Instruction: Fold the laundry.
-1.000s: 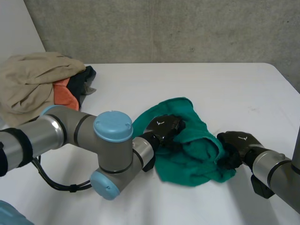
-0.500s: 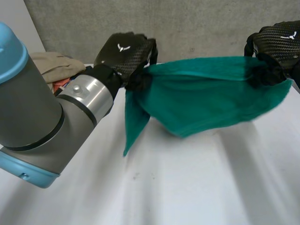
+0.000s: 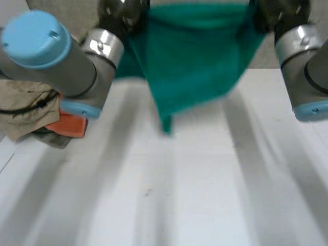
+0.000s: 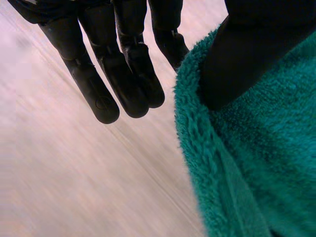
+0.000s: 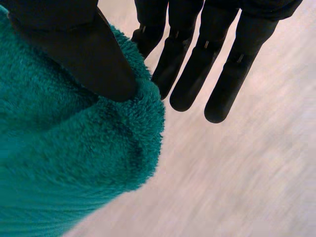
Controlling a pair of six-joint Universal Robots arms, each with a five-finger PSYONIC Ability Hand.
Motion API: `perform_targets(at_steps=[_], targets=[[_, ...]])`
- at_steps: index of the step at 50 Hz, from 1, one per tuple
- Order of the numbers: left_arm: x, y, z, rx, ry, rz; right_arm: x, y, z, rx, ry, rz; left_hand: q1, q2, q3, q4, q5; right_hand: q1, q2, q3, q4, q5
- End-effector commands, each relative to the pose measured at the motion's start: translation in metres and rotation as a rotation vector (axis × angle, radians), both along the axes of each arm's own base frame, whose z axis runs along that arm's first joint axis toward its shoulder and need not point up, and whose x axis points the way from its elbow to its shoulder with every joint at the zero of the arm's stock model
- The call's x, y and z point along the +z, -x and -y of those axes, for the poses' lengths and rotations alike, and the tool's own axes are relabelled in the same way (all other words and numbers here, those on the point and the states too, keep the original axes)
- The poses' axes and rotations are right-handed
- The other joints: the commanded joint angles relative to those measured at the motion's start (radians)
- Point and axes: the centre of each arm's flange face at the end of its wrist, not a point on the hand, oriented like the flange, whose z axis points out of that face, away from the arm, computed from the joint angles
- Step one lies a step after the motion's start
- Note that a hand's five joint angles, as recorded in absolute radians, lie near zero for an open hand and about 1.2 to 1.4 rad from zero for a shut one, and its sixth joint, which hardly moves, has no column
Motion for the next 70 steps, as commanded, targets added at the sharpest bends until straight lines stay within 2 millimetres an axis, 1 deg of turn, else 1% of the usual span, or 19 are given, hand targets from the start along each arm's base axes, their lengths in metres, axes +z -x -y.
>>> perform_targets(at_steps=[1, 3, 6, 11, 14, 15, 19, 22, 25, 27, 29, 30, 33, 37, 42, 50, 56, 61, 70], targets=[[0.016, -0.015, -0.032, -0.009, 0.032, -0.025, 0.022, 0.002, -0.015, 0.036, 0.138, 0.058, 0.270, 0.200, 0.203, 0.196, 0.248, 0.295, 0.220, 0.207, 0.199, 0.208], [0.007, -0.018, -0.037, -0.009, -0.002, -0.005, 0.005, 0.001, -0.019, 0.059, 0.050, 0.018, 0.270, 0.200, 0.203, 0.196, 0.248, 0.295, 0.220, 0.207, 0.199, 0.208], [-0.023, -0.024, -0.049, -0.011, -0.102, 0.057, -0.017, 0.001, -0.025, 0.078, -0.065, -0.030, 0.270, 0.200, 0.203, 0.196, 0.248, 0.295, 0.220, 0.207, 0.199, 0.208], [-0.091, -0.032, -0.068, -0.018, -0.305, 0.182, -0.074, 0.005, -0.043, 0.099, -0.352, -0.127, 0.270, 0.200, 0.203, 0.196, 0.248, 0.295, 0.220, 0.207, 0.199, 0.208], [-0.117, -0.036, -0.074, -0.016, -0.380, 0.227, -0.106, 0.008, -0.054, 0.101, -0.486, -0.172, 0.270, 0.200, 0.203, 0.196, 0.248, 0.295, 0.220, 0.207, 0.199, 0.208], [-0.139, -0.039, -0.078, -0.014, -0.439, 0.264, -0.115, 0.009, -0.056, 0.101, -0.518, -0.183, 0.270, 0.200, 0.203, 0.196, 0.248, 0.295, 0.220, 0.207, 0.199, 0.208], [-0.194, -0.047, -0.087, -0.009, -0.592, 0.345, -0.155, 0.012, -0.065, 0.097, -0.627, -0.259, 0.270, 0.200, 0.203, 0.196, 0.248, 0.295, 0.220, 0.207, 0.199, 0.208], [-0.212, -0.051, -0.096, -0.012, -0.647, 0.380, -0.173, 0.015, -0.070, 0.084, -0.666, -0.324, 0.270, 0.200, 0.203, 0.196, 0.248, 0.295, 0.220, 0.207, 0.199, 0.208], [-0.215, -0.055, -0.101, -0.010, -0.665, 0.388, -0.179, 0.020, -0.072, 0.068, -0.677, -0.357, 0.027, -0.043, -0.039, -0.047, 0.006, 0.295, 0.220, 0.207, 0.199, 0.208], [-0.206, -0.056, -0.104, -0.012, -0.651, 0.377, -0.181, 0.021, -0.073, 0.066, -0.681, -0.366, -0.363, -0.432, -0.429, -0.437, -0.384, 0.295, 0.220, 0.207, 0.199, 0.208], [-0.183, -0.059, -0.107, -0.010, -0.605, 0.350, -0.183, 0.022, -0.075, 0.067, -0.690, -0.371, -0.828, -0.898, -0.895, -0.902, -0.850, 0.295, 0.220, 0.207, 0.199, 0.208], [-0.178, -0.061, -0.107, -0.008, -0.593, 0.342, -0.184, 0.023, -0.076, 0.067, -0.693, -0.372, -0.907, -0.976, -0.973, -0.980, -0.928, 0.295, 0.220, 0.207, 0.199, 0.208], [-0.158, -0.070, -0.106, 0.009, -0.556, 0.314, -0.186, 0.024, -0.078, 0.064, -0.703, -0.373, -0.925, -0.994, -0.991, -0.999, -0.946, 0.295, 0.220, 0.207, 0.199, 0.208], [-0.153, -0.090, -0.101, 0.027, -0.597, 0.322, -0.188, 0.029, -0.076, 0.043, -0.716, -0.366, -0.925, -0.995, -0.991, -0.999, -0.946, 0.295, 0.220, 0.207, 0.199, 0.208], [-0.168, -0.116, -0.093, -0.011, -0.735, 0.361, -0.185, 0.042, -0.064, -0.001, -0.714, -0.349, -0.846, -0.916, -0.912, -0.920, -0.867, 0.295, 0.220, 0.207, 0.199, 0.208], [-0.194, -0.140, -0.074, -0.041, -0.847, 0.358, -0.187, 0.042, -0.065, 0.007, -0.718, -0.353, -0.711, -0.780, -0.777, -0.784, -0.732, 0.295, 0.220, 0.207, 0.199, 0.208], [-0.212, -0.148, -0.051, -0.007, -0.829, 0.415, -0.190, 0.041, -0.067, 0.012, -0.726, -0.359, -0.708, -0.777, -0.774, -0.781, -0.729, 0.295, 0.220, 0.207, 0.199, 0.208], [-0.229, -0.145, -0.044, -0.006, -0.808, 0.496, -0.193, 0.041, -0.067, 0.009, -0.730, -0.361, -0.711, -0.780, -0.777, -0.784, -0.732, 0.295, 0.220, 0.207, 0.199, 0.208], [-0.239, -0.141, -0.034, -0.009, -0.800, 0.513, -0.195, 0.041, -0.067, 0.012, -0.732, -0.364, -0.693, -0.763, -0.759, -0.767, -0.714, 0.295, 0.220, 0.207, 0.199, 0.208]])
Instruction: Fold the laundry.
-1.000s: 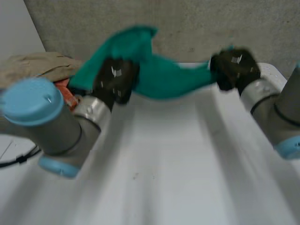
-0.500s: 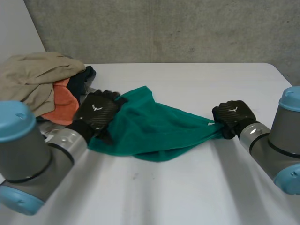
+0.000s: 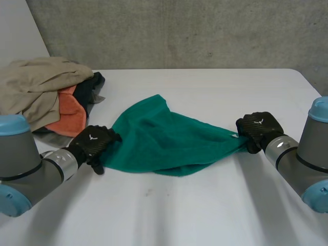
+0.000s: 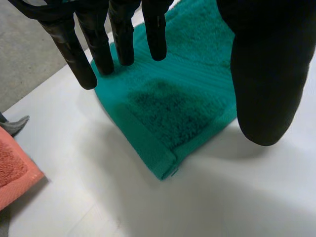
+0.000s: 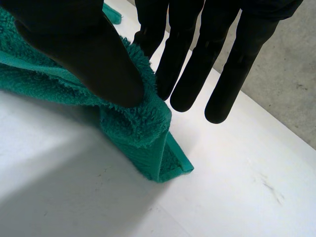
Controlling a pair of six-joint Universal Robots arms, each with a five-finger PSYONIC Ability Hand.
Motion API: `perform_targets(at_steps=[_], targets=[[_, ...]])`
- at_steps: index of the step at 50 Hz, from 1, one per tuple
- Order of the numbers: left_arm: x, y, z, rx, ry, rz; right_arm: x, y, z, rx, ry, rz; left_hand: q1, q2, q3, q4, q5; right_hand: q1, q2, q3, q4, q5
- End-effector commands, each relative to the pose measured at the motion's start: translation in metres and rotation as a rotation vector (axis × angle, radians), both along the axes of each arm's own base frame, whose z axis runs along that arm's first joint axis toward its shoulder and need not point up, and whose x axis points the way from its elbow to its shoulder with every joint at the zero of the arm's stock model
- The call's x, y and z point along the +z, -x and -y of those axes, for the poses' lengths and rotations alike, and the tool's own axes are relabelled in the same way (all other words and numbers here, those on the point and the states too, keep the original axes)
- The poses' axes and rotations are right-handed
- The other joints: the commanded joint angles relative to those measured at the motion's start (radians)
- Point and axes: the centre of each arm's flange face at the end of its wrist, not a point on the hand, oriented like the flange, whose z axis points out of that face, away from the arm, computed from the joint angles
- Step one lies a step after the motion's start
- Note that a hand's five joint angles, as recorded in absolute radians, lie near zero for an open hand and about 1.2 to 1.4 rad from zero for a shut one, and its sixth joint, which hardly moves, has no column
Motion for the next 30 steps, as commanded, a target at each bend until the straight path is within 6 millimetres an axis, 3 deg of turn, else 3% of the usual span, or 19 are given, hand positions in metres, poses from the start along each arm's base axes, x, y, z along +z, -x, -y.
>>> perform_targets(at_steps=[1, 23, 30], targets=[[-0.006, 0.004, 0.008, -0.008, 0.009, 0.005, -0.002, 0.000, 0.000, 0.002, -0.003, -0.002, 0.109, 0.099, 0.100, 0.096, 0.093, 0.277, 0.220, 0.207, 0.196, 0.202], [-0.012, 0.022, 0.043, -0.035, 0.073, -0.003, -0.014, 0.000, 0.000, 0.011, -0.026, -0.032, 0.206, 0.196, 0.197, 0.193, 0.190, 0.277, 0.220, 0.207, 0.196, 0.202], [-0.005, 0.034, 0.051, -0.060, 0.117, -0.015, -0.015, 0.000, -0.001, 0.014, -0.028, -0.040, 0.279, 0.270, 0.271, 0.266, 0.263, 0.277, 0.220, 0.207, 0.196, 0.202]])
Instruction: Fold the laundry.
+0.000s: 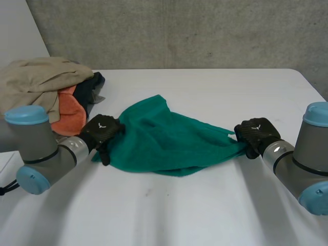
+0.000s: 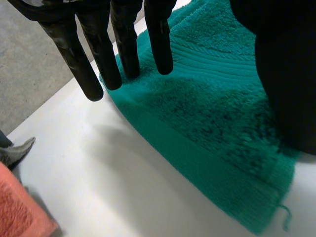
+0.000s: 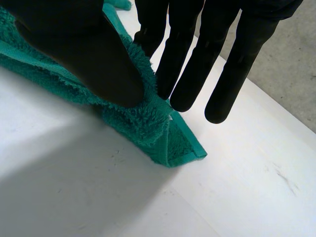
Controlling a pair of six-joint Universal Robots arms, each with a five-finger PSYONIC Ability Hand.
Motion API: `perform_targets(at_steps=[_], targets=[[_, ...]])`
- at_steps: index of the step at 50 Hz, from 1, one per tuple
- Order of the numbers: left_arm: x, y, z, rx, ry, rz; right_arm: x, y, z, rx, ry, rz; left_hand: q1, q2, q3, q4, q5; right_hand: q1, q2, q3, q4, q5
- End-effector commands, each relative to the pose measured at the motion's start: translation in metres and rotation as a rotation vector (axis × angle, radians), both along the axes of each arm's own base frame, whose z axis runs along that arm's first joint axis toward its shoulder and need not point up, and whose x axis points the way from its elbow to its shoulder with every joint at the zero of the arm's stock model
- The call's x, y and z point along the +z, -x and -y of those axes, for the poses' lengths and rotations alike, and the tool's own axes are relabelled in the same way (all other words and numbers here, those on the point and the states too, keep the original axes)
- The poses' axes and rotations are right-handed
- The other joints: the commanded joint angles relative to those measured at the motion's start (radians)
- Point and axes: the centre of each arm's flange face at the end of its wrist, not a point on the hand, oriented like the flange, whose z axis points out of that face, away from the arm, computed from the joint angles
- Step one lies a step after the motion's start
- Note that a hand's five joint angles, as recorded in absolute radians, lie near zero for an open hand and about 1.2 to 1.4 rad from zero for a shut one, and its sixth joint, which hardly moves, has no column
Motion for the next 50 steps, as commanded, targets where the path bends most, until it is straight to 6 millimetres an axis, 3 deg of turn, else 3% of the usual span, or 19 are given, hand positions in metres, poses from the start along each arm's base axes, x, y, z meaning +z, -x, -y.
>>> perform_targets(at_steps=[1, 11, 14, 15, 16, 19, 21, 24, 26, 27, 30, 31, 33, 34, 37, 38, 42, 44, 50], targets=[[0.009, 0.013, 0.007, -0.027, 0.047, -0.014, -0.001, 0.000, 0.000, 0.003, -0.001, -0.008, 0.157, 0.161, 0.160, 0.154, 0.256, 0.277, 0.220, 0.207, 0.196, 0.203], [0.011, 0.022, 0.013, -0.044, 0.075, -0.022, -0.001, 0.000, 0.000, 0.003, 0.002, -0.006, 0.380, 0.385, 0.383, 0.377, 0.479, 0.277, 0.220, 0.207, 0.196, 0.203], [0.007, 0.025, 0.015, -0.050, 0.073, -0.020, -0.001, 0.000, 0.000, 0.001, 0.001, -0.007, 0.597, 0.602, 0.600, 0.594, 0.696, 0.277, 0.220, 0.207, 0.196, 0.203], [0.007, 0.026, 0.015, -0.055, 0.074, -0.020, -0.001, 0.000, 0.001, 0.003, 0.002, -0.006, 0.830, 0.835, 0.833, 0.828, 0.929, 0.277, 0.220, 0.207, 0.196, 0.203], [0.006, 0.028, 0.014, -0.059, 0.073, -0.018, -0.001, 0.000, 0.001, 0.001, 0.002, -0.007, 0.902, 0.906, 0.905, 0.899, 1.000, 0.277, 0.220, 0.207, 0.196, 0.203], [0.008, 0.029, 0.013, -0.047, 0.071, -0.014, 0.002, 0.002, 0.004, -0.009, 0.010, -0.007, 0.903, 0.907, 0.906, 0.900, 1.001, 0.277, 0.220, 0.207, 0.196, 0.203], [0.020, 0.027, 0.014, 0.003, 0.094, -0.010, 0.008, 0.004, 0.007, -0.018, 0.028, -0.004, 0.903, 0.907, 0.906, 0.900, 1.001, 0.277, 0.220, 0.207, 0.196, 0.203], [0.062, 0.021, 0.014, 0.069, 0.177, -0.025, 0.015, 0.005, 0.010, -0.021, 0.040, 0.001, 0.903, 0.907, 0.906, 0.900, 1.001, 0.277, 0.220, 0.207, 0.196, 0.203], [0.100, 0.013, 0.004, 0.115, 0.233, -0.059, 0.036, 0.007, 0.013, -0.027, 0.090, 0.003, 0.903, 0.907, 0.906, 0.900, 1.001, 0.277, 0.220, 0.207, 0.196, 0.203], [0.124, 0.009, -0.006, 0.125, 0.268, -0.099, 0.057, 0.009, 0.011, -0.023, 0.131, -0.009, 0.903, 0.907, 0.906, 0.900, 1.001, 0.277, 0.220, 0.207, 0.196, 0.203], [0.155, 0.004, -0.021, 0.136, 0.310, -0.153, 0.089, 0.017, 0.006, -0.027, 0.183, -0.046, 0.903, 0.907, 0.906, 0.900, 1.001, 0.277, 0.220, 0.207, 0.196, 0.203], [0.178, 0.001, -0.032, 0.139, 0.353, -0.193, 0.111, 0.027, 0.005, -0.044, 0.223, -0.076, 0.903, 0.907, 0.906, 0.900, 1.001, 0.277, 0.220, 0.207, 0.196, 0.203], [0.198, -0.003, -0.044, 0.139, 0.388, -0.227, 0.131, 0.033, 0.004, -0.058, 0.270, -0.098, 0.903, 0.907, 0.906, 0.900, 1.001, 0.277, 0.220, 0.207, 0.196, 0.203], [0.214, -0.006, -0.057, 0.137, 0.419, -0.256, 0.156, 0.037, -0.002, -0.066, 0.327, -0.107, 0.903, 0.907, 0.906, 0.900, 1.001, 0.277, 0.220, 0.207, 0.196, 0.203], [0.233, -0.010, -0.073, 0.136, 0.455, -0.284, 0.187, 0.040, -0.012, -0.071, 0.403, -0.108, 0.903, 0.907, 0.906, 0.900, 1.001, 0.277, 0.220, 0.207, 0.196, 0.203], [0.243, -0.013, -0.082, 0.137, 0.473, -0.290, 0.207, 0.043, -0.019, -0.081, 0.450, -0.103, 0.903, 0.907, 0.906, 0.900, 1.001, 0.277, 0.220, 0.207, 0.196, 0.203], [0.256, -0.021, -0.095, 0.161, 0.478, -0.292, 0.245, 0.048, -0.041, -0.091, 0.527, -0.099, 0.903, 0.907, 0.906, 0.900, 1.001, 0.277, 0.220, 0.207, 0.196, 0.203], [0.253, -0.023, -0.095, 0.172, 0.457, -0.281, 0.248, 0.049, -0.046, -0.087, 0.507, -0.104, 0.903, 0.907, 0.906, 0.900, 1.001, 0.277, 0.220, 0.207, 0.196, 0.203], [0.220, -0.017, -0.078, 0.178, 0.343, -0.235, 0.210, 0.051, -0.029, -0.055, 0.322, -0.243, 0.903, 0.907, 0.906, 0.900, 1.001, 0.277, 0.220, 0.207, 0.196, 0.203]])
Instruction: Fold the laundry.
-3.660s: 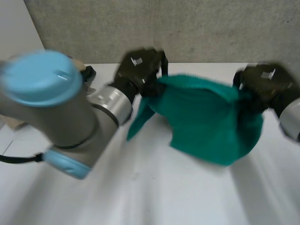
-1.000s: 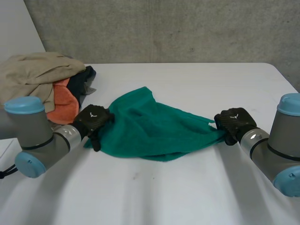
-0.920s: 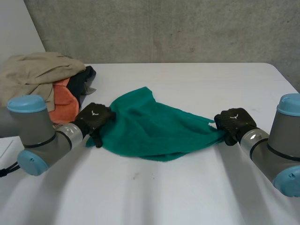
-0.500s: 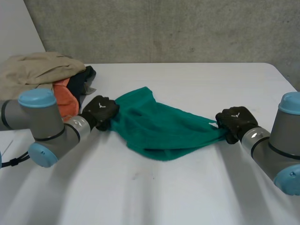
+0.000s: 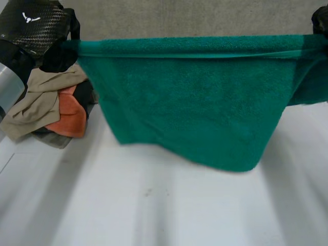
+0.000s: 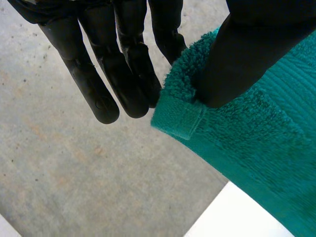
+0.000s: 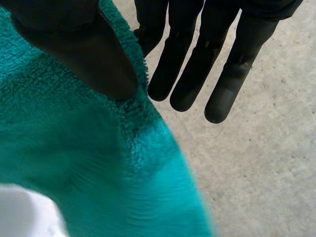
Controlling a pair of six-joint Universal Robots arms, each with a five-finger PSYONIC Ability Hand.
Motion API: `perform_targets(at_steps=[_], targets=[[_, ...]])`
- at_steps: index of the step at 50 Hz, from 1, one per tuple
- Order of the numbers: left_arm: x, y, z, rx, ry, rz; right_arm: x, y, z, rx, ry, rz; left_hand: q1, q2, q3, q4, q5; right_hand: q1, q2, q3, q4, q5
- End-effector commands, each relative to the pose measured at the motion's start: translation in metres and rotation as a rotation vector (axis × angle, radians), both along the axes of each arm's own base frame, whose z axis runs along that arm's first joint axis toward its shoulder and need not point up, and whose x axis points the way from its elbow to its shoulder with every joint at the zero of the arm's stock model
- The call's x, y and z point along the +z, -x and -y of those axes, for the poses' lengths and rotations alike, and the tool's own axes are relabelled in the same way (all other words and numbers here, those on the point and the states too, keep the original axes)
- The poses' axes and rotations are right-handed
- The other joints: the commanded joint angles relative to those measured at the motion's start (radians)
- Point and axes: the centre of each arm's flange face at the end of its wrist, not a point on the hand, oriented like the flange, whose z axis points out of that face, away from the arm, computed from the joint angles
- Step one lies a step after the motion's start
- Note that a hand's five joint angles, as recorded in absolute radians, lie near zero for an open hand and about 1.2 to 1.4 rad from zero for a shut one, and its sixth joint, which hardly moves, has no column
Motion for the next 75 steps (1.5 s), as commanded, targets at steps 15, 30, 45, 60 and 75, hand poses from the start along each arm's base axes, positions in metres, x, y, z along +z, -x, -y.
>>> perform_targets(at_steps=[15, 30, 45, 60, 75], targets=[[-0.037, 0.064, 0.133, 0.079, 0.060, -0.053, -0.062, -0.023, 0.124, -0.104, 0.027, -0.004, 0.241, 0.203, 0.205, 0.196, 0.250, 0.276, 0.211, 0.207, 0.196, 0.197], [0.027, 0.068, 0.111, 0.071, 0.390, -0.242, -0.002, -0.029, 0.139, -0.017, 0.554, 0.167, 0.241, 0.203, 0.205, 0.196, 0.250, 0.276, 0.211, 0.207, 0.196, 0.197], [-0.144, 0.048, 0.077, 0.090, -0.091, -0.020, -0.198, -0.031, 0.110, 0.043, -0.162, 0.030, 0.241, 0.203, 0.205, 0.196, 0.250, 0.276, 0.211, 0.207, 0.196, 0.197], [-0.165, 0.030, 0.059, 0.071, -0.172, 0.019, -0.249, -0.013, 0.100, 0.008, -0.389, 0.057, 0.241, 0.203, 0.205, 0.196, 0.250, -0.633, -0.697, -0.702, -0.713, -0.712], [-0.141, 0.031, 0.050, 0.047, -0.119, 0.000, -0.200, 0.035, 0.106, 0.011, -0.577, 0.227, 0.241, 0.203, 0.205, 0.196, 0.250, -0.551, -0.616, -0.621, -0.632, -0.630]])
